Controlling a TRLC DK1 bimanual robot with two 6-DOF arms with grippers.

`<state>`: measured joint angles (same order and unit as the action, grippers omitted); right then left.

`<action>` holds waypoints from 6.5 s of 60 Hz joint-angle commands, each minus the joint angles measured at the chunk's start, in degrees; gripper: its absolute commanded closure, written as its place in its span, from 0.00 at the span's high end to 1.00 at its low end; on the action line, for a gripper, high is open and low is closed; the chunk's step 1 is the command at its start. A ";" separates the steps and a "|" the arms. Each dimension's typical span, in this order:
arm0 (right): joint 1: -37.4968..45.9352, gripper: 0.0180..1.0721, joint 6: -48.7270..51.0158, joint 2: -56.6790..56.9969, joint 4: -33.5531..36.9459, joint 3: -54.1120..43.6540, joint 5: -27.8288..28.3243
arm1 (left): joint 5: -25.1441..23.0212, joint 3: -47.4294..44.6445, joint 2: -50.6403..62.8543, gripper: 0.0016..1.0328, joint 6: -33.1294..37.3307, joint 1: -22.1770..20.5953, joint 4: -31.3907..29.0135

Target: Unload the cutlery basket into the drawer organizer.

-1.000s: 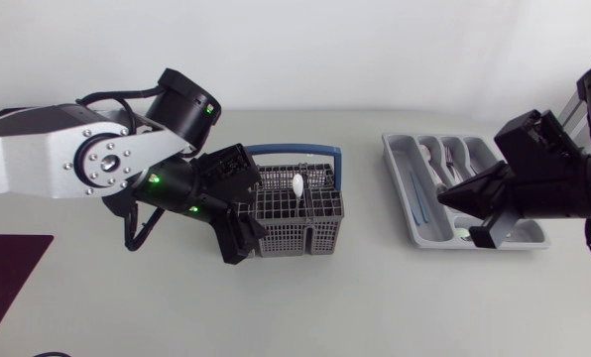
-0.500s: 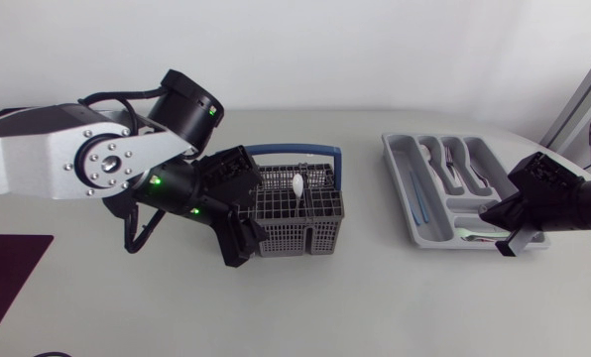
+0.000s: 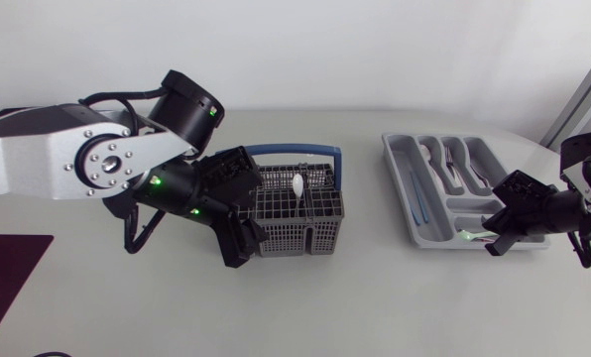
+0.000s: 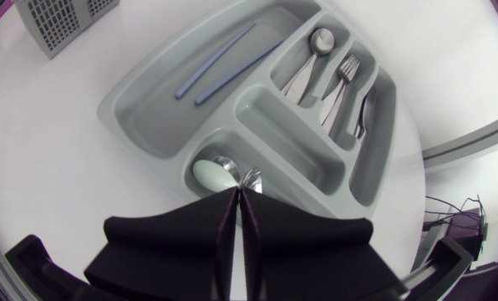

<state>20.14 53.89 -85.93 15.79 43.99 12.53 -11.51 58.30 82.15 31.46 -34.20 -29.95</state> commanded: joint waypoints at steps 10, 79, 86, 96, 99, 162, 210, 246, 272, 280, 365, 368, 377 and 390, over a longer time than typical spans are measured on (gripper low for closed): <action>-1.86 0.42 -3.09 -2.66 -0.94 0.13 -0.93 | -0.09 1.64 0.73 0.93 -0.79 -0.17 -0.37; -28.14 0.72 -24.62 23.35 1.79 -9.36 7.15 | -2.03 2.34 9.78 0.88 -23.29 -2.54 11.59; -30.25 0.72 -26.03 23.26 -1.20 -10.32 9.00 | -3.17 2.52 9.61 0.88 -25.31 -1.93 13.17; -33.06 0.72 -27.17 20.01 -4.89 -10.41 9.44 | -5.19 1.99 9.87 0.88 -28.83 -1.40 17.83; -33.76 0.72 -27.43 19.05 -5.60 -10.32 9.35 | -5.19 1.99 9.96 0.88 -29.79 -1.22 19.23; -39.65 0.72 -27.35 10.26 -13.33 -8.83 15.77 | -5.46 -5.39 15.50 0.53 -36.91 1.24 45.34; -41.85 0.72 -27.52 8.76 -13.86 -8.13 15.41 | -2.73 -7.68 15.15 0.15 -36.74 -0.96 50.26; -42.47 0.72 -27.35 8.85 -14.21 -8.74 15.41 | -2.82 -10.40 9.17 0.14 -37.88 -0.35 51.58; -42.90 0.72 -27.43 9.03 -14.30 -9.01 15.41 | -5.10 -11.02 3.81 0.14 -39.64 0.01 51.58; -43.08 0.72 -27.43 9.03 -14.30 -9.01 15.41 | -5.28 -11.55 2.49 0.14 -39.72 0.01 51.58; -42.29 0.87 -11.35 18.34 -2.43 -6.19 35.45 | -29.98 -9.52 -9.64 0.03 -15.38 -3.25 24.51; -43.08 0.87 -11.26 17.99 -1.73 -5.67 36.07 | -30.50 -9.52 -9.64 0.03 -15.20 -3.60 24.15; -44.75 0.84 -9.06 17.02 0.82 -4.96 37.21 | -31.47 -9.26 -9.64 0.03 -14.32 -5.09 22.75; -46.42 0.56 -5.81 18.25 3.10 -5.93 37.65 | -33.14 -8.21 -9.29 0.03 -13.71 -5.27 20.55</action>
<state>-25.39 46.00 -67.90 17.76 38.06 49.69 -43.33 48.23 73.43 16.51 -39.09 -8.75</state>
